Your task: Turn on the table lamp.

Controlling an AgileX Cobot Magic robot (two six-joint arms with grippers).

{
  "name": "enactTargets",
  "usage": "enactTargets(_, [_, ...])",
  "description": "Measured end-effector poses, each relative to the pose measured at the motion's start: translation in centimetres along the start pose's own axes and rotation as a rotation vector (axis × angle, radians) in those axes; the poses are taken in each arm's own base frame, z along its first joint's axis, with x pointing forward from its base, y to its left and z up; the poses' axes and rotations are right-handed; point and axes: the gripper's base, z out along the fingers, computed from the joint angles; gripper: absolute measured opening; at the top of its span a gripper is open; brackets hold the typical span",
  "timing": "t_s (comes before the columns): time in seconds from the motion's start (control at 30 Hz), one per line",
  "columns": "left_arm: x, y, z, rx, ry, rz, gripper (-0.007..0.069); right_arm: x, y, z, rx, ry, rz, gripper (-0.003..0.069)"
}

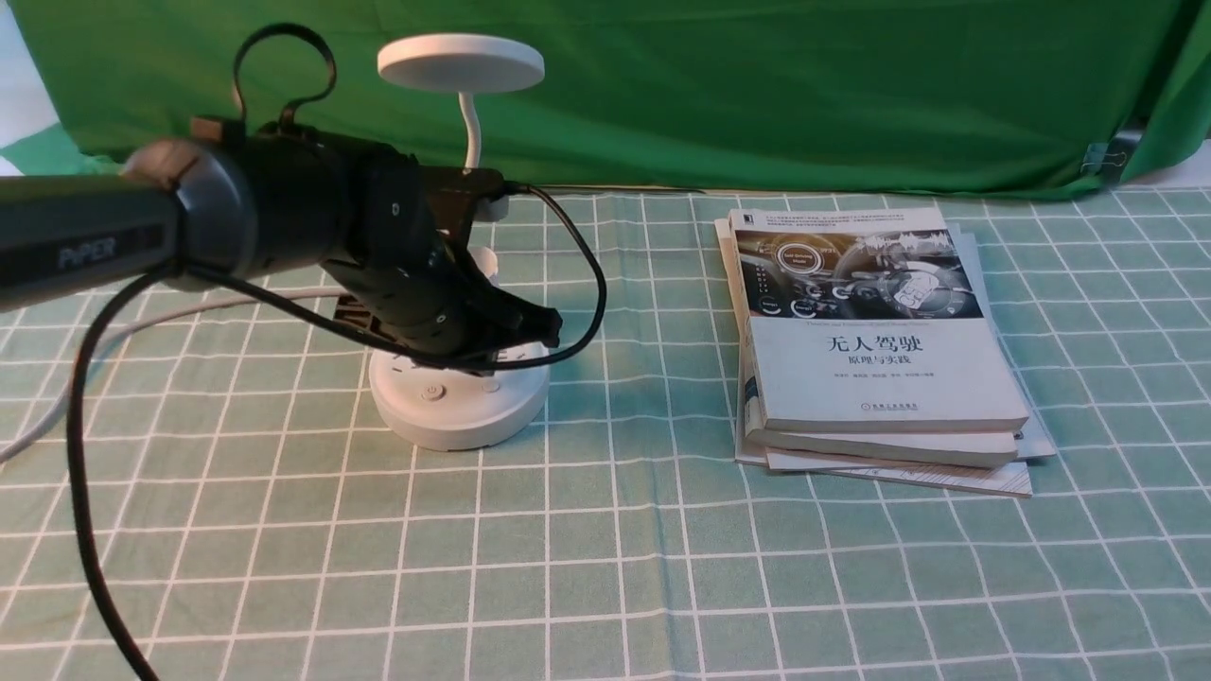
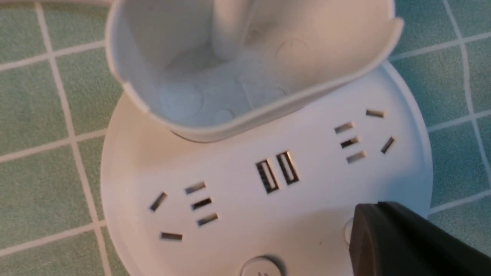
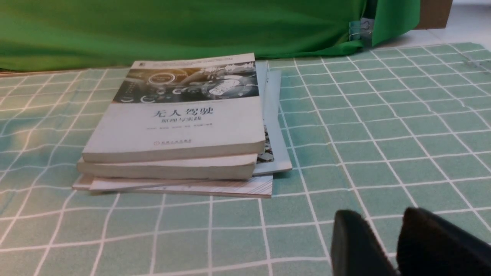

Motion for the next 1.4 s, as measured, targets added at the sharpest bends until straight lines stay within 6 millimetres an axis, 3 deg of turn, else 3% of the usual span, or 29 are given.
enactTargets(0.5, [0.4, 0.0, 1.8, 0.006, 0.045, -0.019, -0.0001, 0.0, 0.0, 0.0, 0.000, 0.000, 0.000, 0.0237])
enactTargets(0.77, [0.0, -0.1, 0.8, 0.007, 0.022, -0.014, 0.0000, 0.0, 0.0, 0.0, 0.000, 0.001, 0.000, 0.0237])
enactTargets(0.93, [0.5, -0.5, -3.0, 0.035, 0.014, -0.037, 0.0000, 0.0, 0.0, 0.0, 0.000, 0.001, 0.000, 0.0237])
enactTargets(0.97, [1.5, -0.5, -4.6, 0.051, 0.014, -0.053, 0.0000, 0.0, 0.0, 0.0, 0.000, 0.001, 0.000, 0.0237])
enactTargets(1.07, [4.3, -0.3, -6.9, 0.074, 0.017, -0.085, 0.0000, 0.0, 0.0, 0.0, 0.000, 0.000, 0.000, 0.0237])
enactTargets(1.13, [7.2, 0.1, -8.8, 0.093, -0.004, -0.103, 0.0000, 0.0, 0.0, 0.0, 0.000, 0.000, 0.000, 0.0237])
enactTargets(1.17, [8.2, 0.1, -10.6, 0.111, -0.063, -0.105, 0.0000, 0.0, 0.0, 0.0, 0.000, 0.000, 0.000, 0.0237])
enactTargets(1.2, [8.7, 0.2, -10.8, 0.113, -0.067, -0.110, 0.0000, 0.0, 0.0, 0.0, 0.000, 0.000, 0.000, 0.0237])
enactTargets(1.3, [11.7, 0.6, -16.0, 0.156, -0.259, -0.098, 0.0000, 0.0, 0.0, 0.0, 0.000, 0.000, 0.000, 0.0237])
enactTargets(1.33, [12.0, 0.6, -16.1, 0.157, -0.267, -0.099, 0.0000, 0.0, 0.0, 0.0, 0.000, 0.000, 0.000, 0.0237])
enactTargets(1.4, [14.1, 0.9, -19.5, 0.186, -0.410, -0.093, 0.0000, 0.0, 0.0, 0.0, 0.000, 0.000, 0.000, 0.0237])
